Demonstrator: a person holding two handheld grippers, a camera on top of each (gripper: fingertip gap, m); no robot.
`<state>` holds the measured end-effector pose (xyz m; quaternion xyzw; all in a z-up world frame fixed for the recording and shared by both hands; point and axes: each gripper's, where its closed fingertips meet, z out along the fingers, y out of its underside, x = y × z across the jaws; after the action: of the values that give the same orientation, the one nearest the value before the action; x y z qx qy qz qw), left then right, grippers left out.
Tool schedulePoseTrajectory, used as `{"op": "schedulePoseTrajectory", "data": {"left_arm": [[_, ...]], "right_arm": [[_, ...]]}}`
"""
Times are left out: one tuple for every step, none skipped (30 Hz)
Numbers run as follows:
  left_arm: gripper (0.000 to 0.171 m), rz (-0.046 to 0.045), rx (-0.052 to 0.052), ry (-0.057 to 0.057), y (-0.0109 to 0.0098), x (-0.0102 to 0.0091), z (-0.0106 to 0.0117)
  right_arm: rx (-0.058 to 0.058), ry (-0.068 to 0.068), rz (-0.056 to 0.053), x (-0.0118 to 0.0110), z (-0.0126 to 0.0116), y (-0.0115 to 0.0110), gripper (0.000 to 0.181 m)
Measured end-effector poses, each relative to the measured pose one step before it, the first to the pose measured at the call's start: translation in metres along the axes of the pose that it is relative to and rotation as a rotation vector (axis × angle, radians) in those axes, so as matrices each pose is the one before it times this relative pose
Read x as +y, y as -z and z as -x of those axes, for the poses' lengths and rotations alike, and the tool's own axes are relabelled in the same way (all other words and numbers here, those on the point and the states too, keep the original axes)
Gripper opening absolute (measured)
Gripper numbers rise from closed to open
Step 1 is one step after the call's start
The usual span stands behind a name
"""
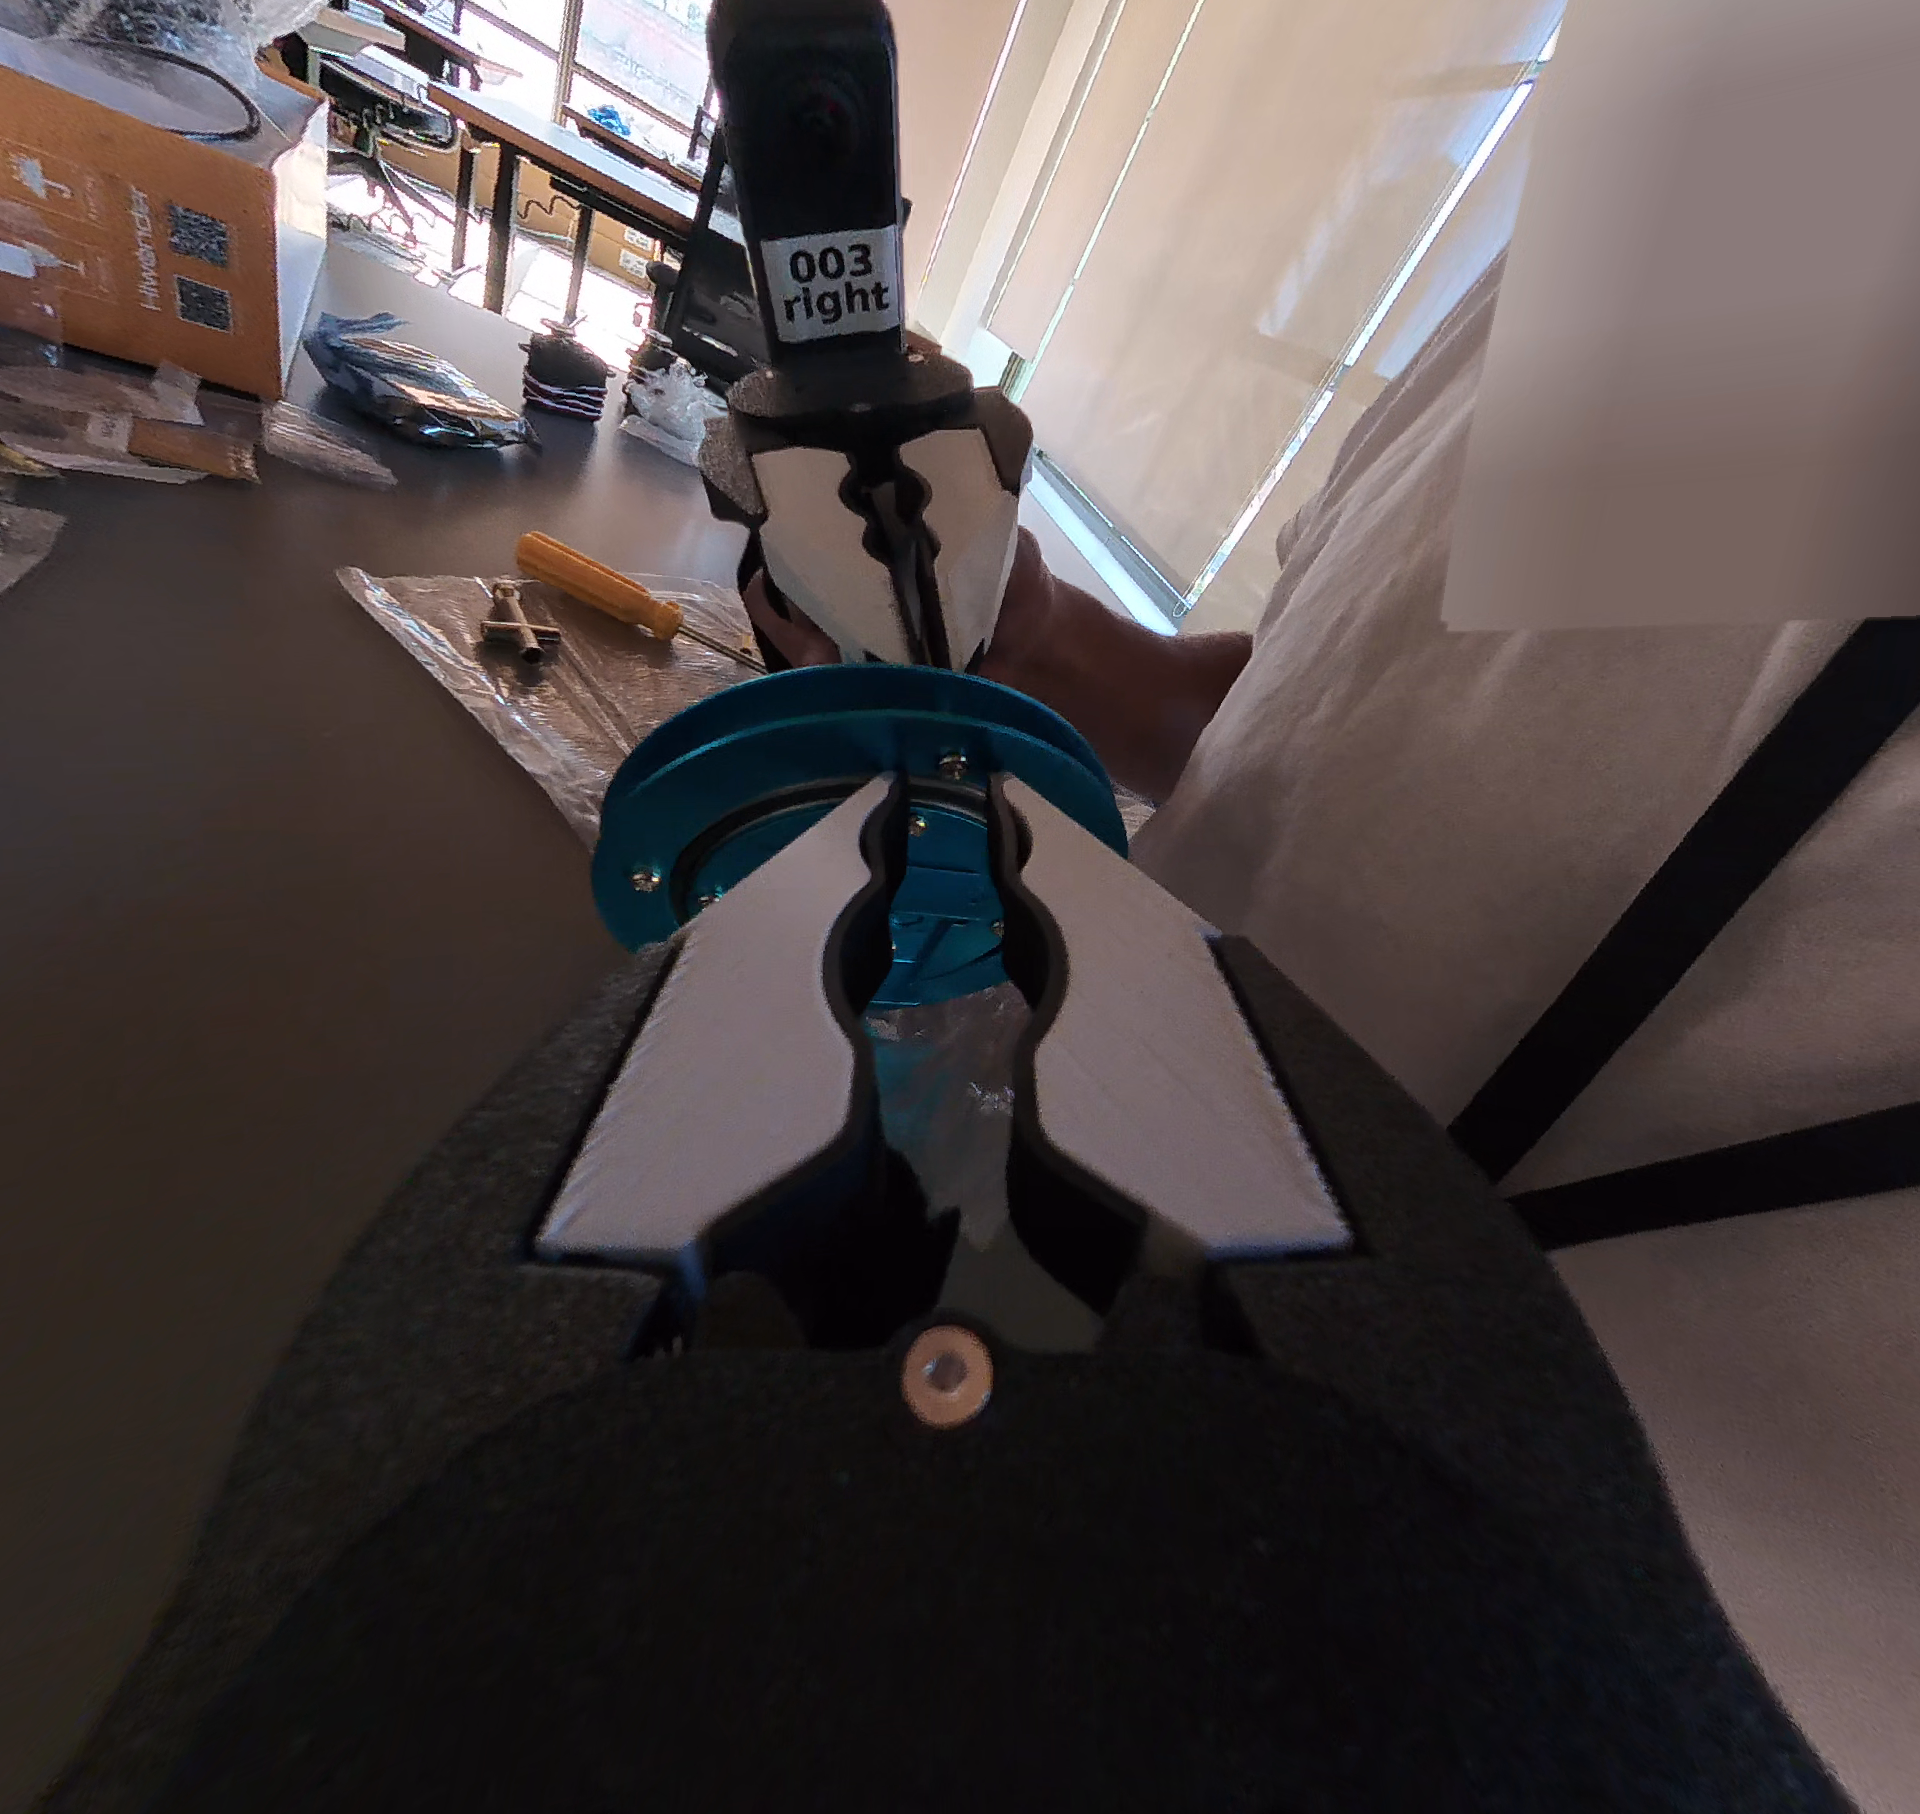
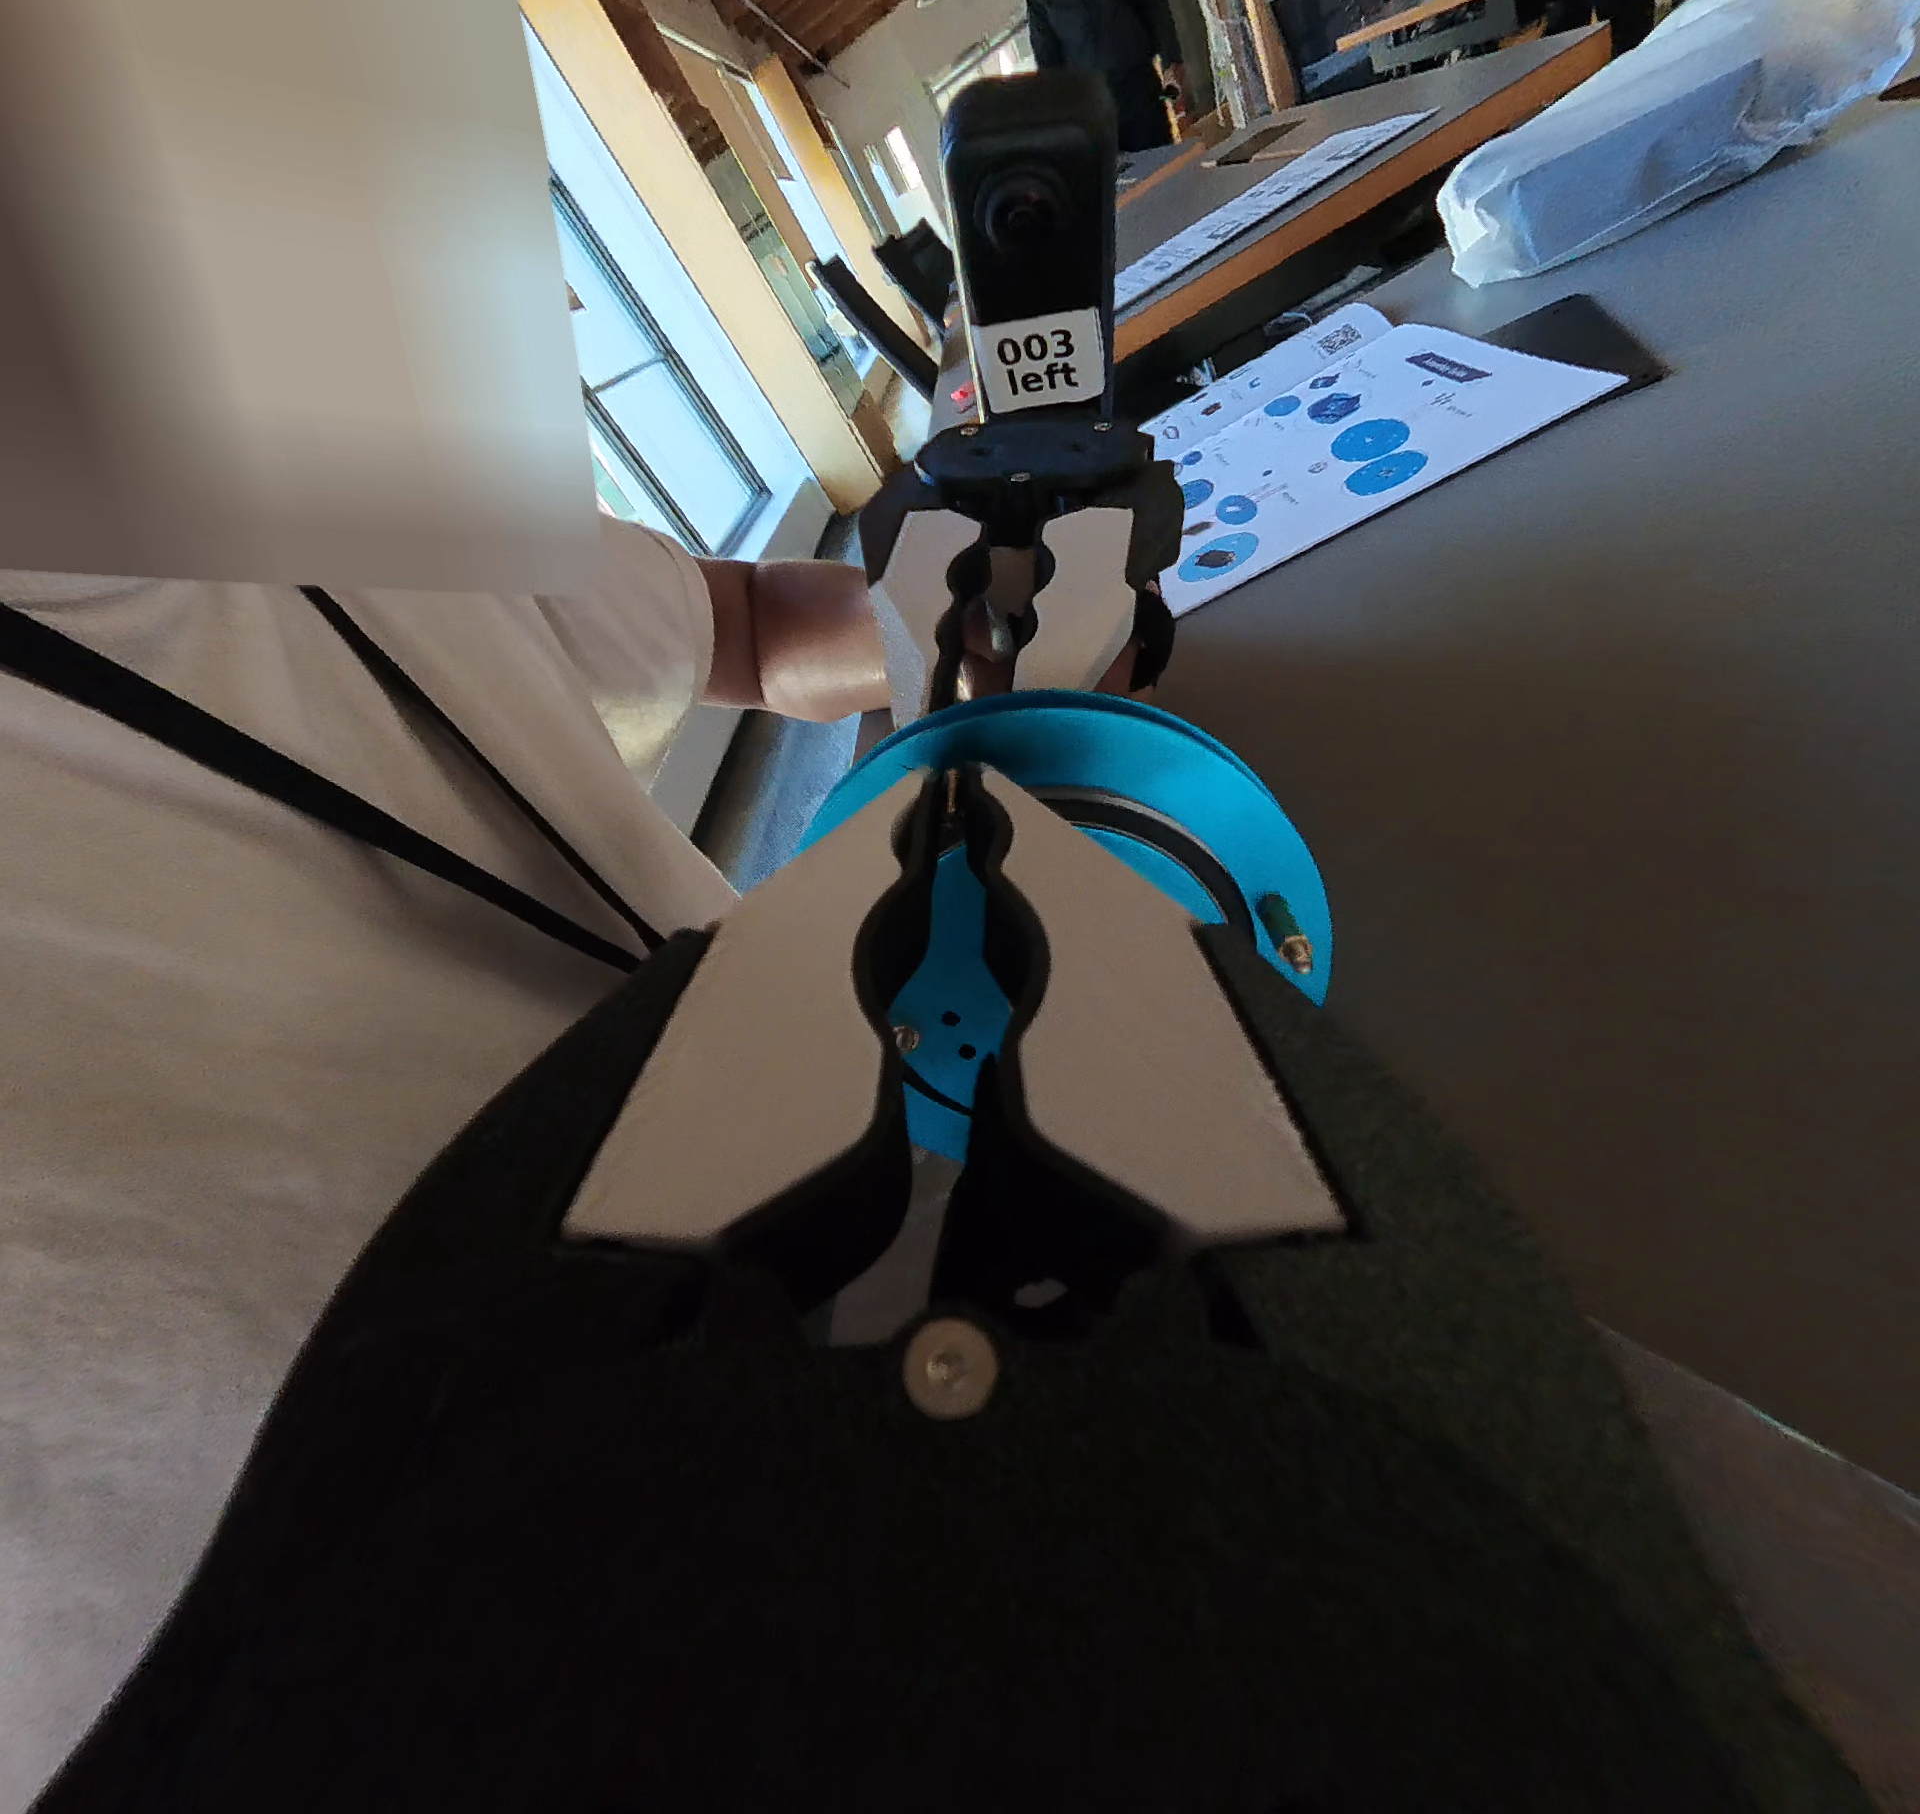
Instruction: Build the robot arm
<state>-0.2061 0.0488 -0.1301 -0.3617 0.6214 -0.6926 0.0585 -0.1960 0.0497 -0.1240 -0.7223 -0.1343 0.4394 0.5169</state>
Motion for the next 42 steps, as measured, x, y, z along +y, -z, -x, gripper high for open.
{"op": "schedulePoseTrajectory", "data": {"left_arm": [[0.013,-0.00159,-0.0031,-0.0008,-0.0003,-0.00012,0.00026],[0.013,-0.00039,-0.0022,-0.0007,-0.00037,0.0,-0.00002],[0.013,0.00044,-0.0003,-0.0006,-0.00046,0.00019,-0.00023],[0.013,-0.00046,-0.0014,-0.0003,-0.0003,-0.00003,-0.00011],[0.011,-0.00145,-0.0053,-0.0014,-0.00031,0.00005,0.00053],[0.01,-0.00113,-0.0066,-0.0032,-0.0003,-0.00012,0.00058],[0.01,-0.00122,-0.0073,-0.0052,-0.00017,-0.00034,0.00054],[0.009,-0.00138,-0.0093,-0.0084,-0.00039,-0.00015,0.00055],[0.009,-0.00009,-0.0059,-0.0092,-0.00054,0.00008,-0.00004],[0.01,0.00033,-0.0043,-0.0071,-0.00038,-0.00009,-0.00014],[0.009,-0.00011,-0.0057,-0.0062,-0.00023,-0.00017,0.00027],[0.009,0.00148,-0.0035,-0.0066,-0.00004,0.00012,0.0001],[0.009,0.0027,-0.0056,-0.0088,0.00019,-0.00002,0.00024],[0.009,0.00296,-0.0104,-0.0111,0.00022,-0.00013,0.00088],[0.008,0.00343,-0.0154,-0.0138,0.00065,-0.0004,0.00153],[0.008,0.00292,-0.0294,-0.0156,0.00164,-0.00101,0.00313],[0.008,0.00213,-0.048,-0.012,0.0023,-0.00173,0.00522],[0.011,-0.00053,-0.0448,-0.0117,0.00261,-0.00246,0.00349],[0.018,-0.00522,-0.0317,-0.0104,0.00242,-0.00296,0.00013],[0.021,-0.01461,-0.037,0.0081,0.00198,-0.00317,-0.00053],[0.024,-0.01716,-0.0455,0.0247,0.00079,-0.00255,-0.00049],[0.023,-0.01027,-0.0552,0.0281,0.00001,-0.00118,-0.00011],[0.023,-0.00801,-0.0676,0.0201,-0.00023,-0.00062,0.00169],[0.024,-0.01168,-0.0715,0.0153,0.00066,-0.00115,0.00291],[0.023,-0.00929,-0.0642,0.0179,0.00094,-0.00098,0.00266],[0.023,-0.00895,-0.0442,0.0225,0.00151,-0.00132,0.00071],[0.03,-0.01123,-0.0036,0.0193,0.00235,-0.0018,-0.00461],[0.043,-0.01839,0.0102,0.0237,0.00239,-0.00294,-0.00629],[0.049,-0.01973,0.0069,0.0243,0.00188,-0.00322,-0.0058],[0.049,-0.00511,-0.0168,0.0166,0.00068,-0.00079,-0.00186],[0.049,0.01037,-0.0502,-0.0004,-0.00076,0.0018,0.00398],[0.049,0.01754,-0.0604,-0.0212,-0.00156,0.00355,0.0063],[0.049,0.01834,-0.0552,-0.0299,-0.00212,0.00415,0.00611],[0.049,0.02515,-0.0445,-0.03,-0.00269,0.00522,0.00513],[0.047,0.02471,-0.0164,-0.0224,-0.00254,0.00472,0.00116],[0.044,0.00627,0.0109,-0.0013,-0.00073,0.00105,-0.00279],[0.039,0.00728,0.0066,0.0107,-0.00004,0.00048,-0.00164],[0.036,0.01279,0.0026,0.0066,-0.00027,0.00122,-0.0007],[0.035,0.0153,-0.0027,0.006,-0.00062,0.00166,0.00052],[0.034,0.0176,-0.0015,0.0064,-0.00098,0.00164,0.00032],[0.033,0.02519,0.0053,-0.0003,-0.00172,0.0026,-0.0008],[0.032,0.03189,0.0054,-0.0068,-0.00254,0.00365,-0.00116]], "right_arm": [[-0.0064,-0.0122,-0.0107,-0.00017,-0.00016,0.00062,0.002],[-0.0066,-0.0078,-0.0096,-0.00008,0.00012,0.00048,0.002],[-0.0067,-0.0038,-0.0074,0.0001,0.00047,0.00042,0.002],[-0.0055,-0.0019,-0.0063,0.00031,0.00068,0.00025,0.002],[-0.0022,-0.0032,-0.0048,0.00002,0.00027,0.00026,0.002],[0.0003,-0.0018,-0.0032,0.0,0.00002,0.00017,0.002],[0.004,-0.0014,-0.0022,-0.00026,-0.00043,0.00041,0.002],[0.0058,0.0007,-0.0014,-0.00026,-0.00061,0.00032,0.002],[0.0018,0.0015,0.0008,-0.0001,0.00005,0.00026,0.002],[-0.0005,-0.0004,0.002,0.00002,0.00043,0.00014,0.002],[0.0052,0.0031,0.0014,0.0,-0.00031,0.00022,0.002],[0.0042,0.0049,0.0009,0.00008,-0.00006,0.00016,0.002],[0.0026,0.0021,0.0006,0.00013,-0.00004,0.00002,0.002],[0.0084,0.0045,-0.0036,-0.00039,-0.00077,0.00035,0.002],[0.015,0.0119,-0.0062,-0.00064,-0.00121,0.00021,0.002],[0.0185,0.0176,-0.0022,0.00007,-0.00134,0.00014,0.002],[0.0213,0.0194,-0.0023,-0.00031,-0.00154,-0.00008,0.002],[0.0221,0.0162,-0.0009,-0.00052,-0.00141,-0.00033,0.002],[0.0207,0.0159,0.0001,-0.00041,-0.00112,-0.00055,0.002],[0.0189,0.0119,0.0012,-0.00031,-0.00097,-0.00108,0.002],[0.0214,0.0077,0.0011,-0.00035,-0.00113,-0.00147,0.002],[0.0288,0.0083,-0.0024,-0.00094,-0.00193,-0.00139,0.002],[0.036,0.0122,-0.0045,-0.00083,-0.00267,-0.00146,0.002],[0.0348,0.0178,-0.0122,-0.0021,-0.00224,-0.0007,0.002],[0.0336,0.0198,-0.0021,-0.00105,-0.00212,-0.00071,0.002],[0.0358,0.0246,0.0014,-0.00058,-0.00206,-0.00088,0.002],[0.0428,0.0323,0.0049,-0.00033,-0.00271,-0.00063,0.002],[0.0407,0.0351,0.0034,-0.00061,-0.00218,-0.00054,0.001],[0.0264,0.036,0.0096,0.00039,-0.00022,-0.00108,0.002],[0.0076,0.0339,0.0162,0.00129,0.00196,-0.00119,0.002],[0.0043,0.0235,0.01,0.00003,0.00228,-0.0009,0.002],[-0.0005,0.0198,0.0074,-0.00041,0.00273,-0.00062,0.002],[-0.0035,0.013,0.0038,-0.00071,0.00303,-0.00067,0.002],[-0.0028,0.0149,0.0026,-0.00047,0.00295,-0.00064,0.002],[0.0065,0.0176,0.0042,0.00012,0.00175,-0.00058,0.001],[0.0196,0.0229,0.004,0.00032,0.00015,-0.00023,0.001],[0.0192,0.0315,-0.0021,-0.00048,0.00071,0.00036,0.001],[0.0154,0.0387,-0.0019,-0.00039,0.00131,0.00024,0.001],[0.0172,0.0429,-0.0011,0.00021,0.00105,0.0001,0.002],[0.0233,0.0455,-0.0009,0.00042,-0.00004,0.00017,0.002],[0.0195,0.0435,-0.0044,-0.00009,0.00019,0.00043,0.002],[0.0062,0.0309,-0.0078,-0.00057,0.00164,0.00044,0.002]]}}
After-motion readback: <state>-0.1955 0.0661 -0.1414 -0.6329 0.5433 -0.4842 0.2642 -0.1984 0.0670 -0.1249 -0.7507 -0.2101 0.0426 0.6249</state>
